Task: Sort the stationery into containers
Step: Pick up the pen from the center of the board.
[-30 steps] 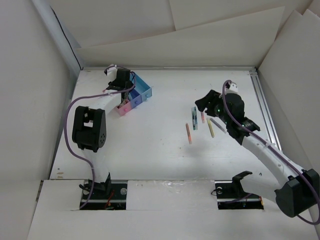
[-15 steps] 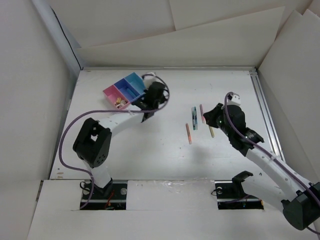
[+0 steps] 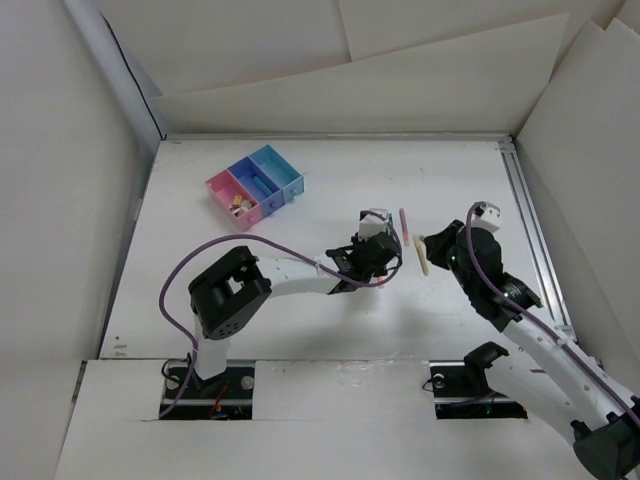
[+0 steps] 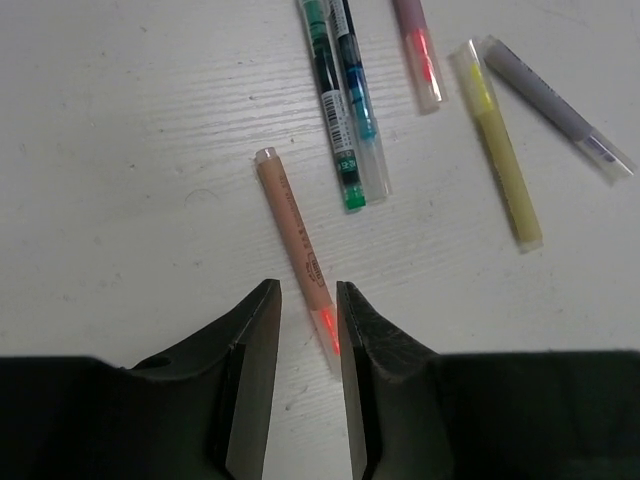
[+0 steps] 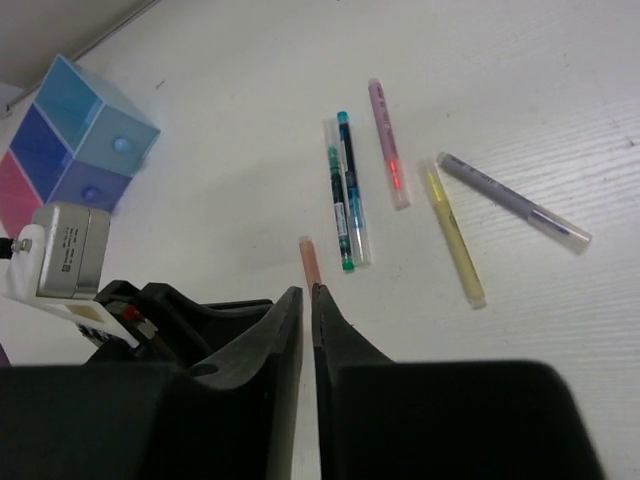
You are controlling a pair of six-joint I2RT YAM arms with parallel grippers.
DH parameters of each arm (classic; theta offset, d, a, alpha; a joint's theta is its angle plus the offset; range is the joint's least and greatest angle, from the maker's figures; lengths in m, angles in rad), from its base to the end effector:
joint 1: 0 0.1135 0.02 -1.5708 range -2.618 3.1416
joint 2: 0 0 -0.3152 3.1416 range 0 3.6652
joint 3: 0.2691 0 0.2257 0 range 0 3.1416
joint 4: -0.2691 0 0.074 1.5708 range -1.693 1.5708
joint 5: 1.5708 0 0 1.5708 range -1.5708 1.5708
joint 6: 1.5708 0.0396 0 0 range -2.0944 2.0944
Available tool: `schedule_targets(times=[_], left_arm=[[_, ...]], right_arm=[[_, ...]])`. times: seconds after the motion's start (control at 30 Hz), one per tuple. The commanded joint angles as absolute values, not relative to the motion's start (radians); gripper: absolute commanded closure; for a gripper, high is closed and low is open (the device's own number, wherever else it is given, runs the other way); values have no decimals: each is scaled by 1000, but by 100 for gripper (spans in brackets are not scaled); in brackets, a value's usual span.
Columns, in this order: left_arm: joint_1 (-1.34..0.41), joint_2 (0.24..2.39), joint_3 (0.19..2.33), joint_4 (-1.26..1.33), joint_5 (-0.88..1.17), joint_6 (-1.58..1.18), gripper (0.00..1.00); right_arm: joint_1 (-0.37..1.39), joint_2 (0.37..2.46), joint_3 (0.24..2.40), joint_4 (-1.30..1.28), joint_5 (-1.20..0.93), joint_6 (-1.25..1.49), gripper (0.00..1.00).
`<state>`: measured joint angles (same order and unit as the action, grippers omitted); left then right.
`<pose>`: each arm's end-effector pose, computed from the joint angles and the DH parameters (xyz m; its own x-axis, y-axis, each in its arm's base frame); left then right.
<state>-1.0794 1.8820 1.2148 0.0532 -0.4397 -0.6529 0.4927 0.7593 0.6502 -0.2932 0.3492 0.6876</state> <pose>0.2104 -0.3574 0.2628 -0.6009 -0.0422 -0.7982 0.3382 0.8914 -0.3017 0.1091 0.0432 0.3229 -0.3726 0.4769 -0.7961 0.0898 0.8724 0.4805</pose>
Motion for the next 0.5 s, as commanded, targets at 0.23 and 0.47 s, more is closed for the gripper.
schedule_targets(times=[0.23, 0.47], left_arm=[[-1095, 1942, 1250, 5, -491, -726, 73], [-1104, 2019, 1319, -35, -491, -747, 73]], right_arm=[[503, 618, 583, -264, 385, 724, 58], [503, 578, 574, -285, 384, 724, 55]])
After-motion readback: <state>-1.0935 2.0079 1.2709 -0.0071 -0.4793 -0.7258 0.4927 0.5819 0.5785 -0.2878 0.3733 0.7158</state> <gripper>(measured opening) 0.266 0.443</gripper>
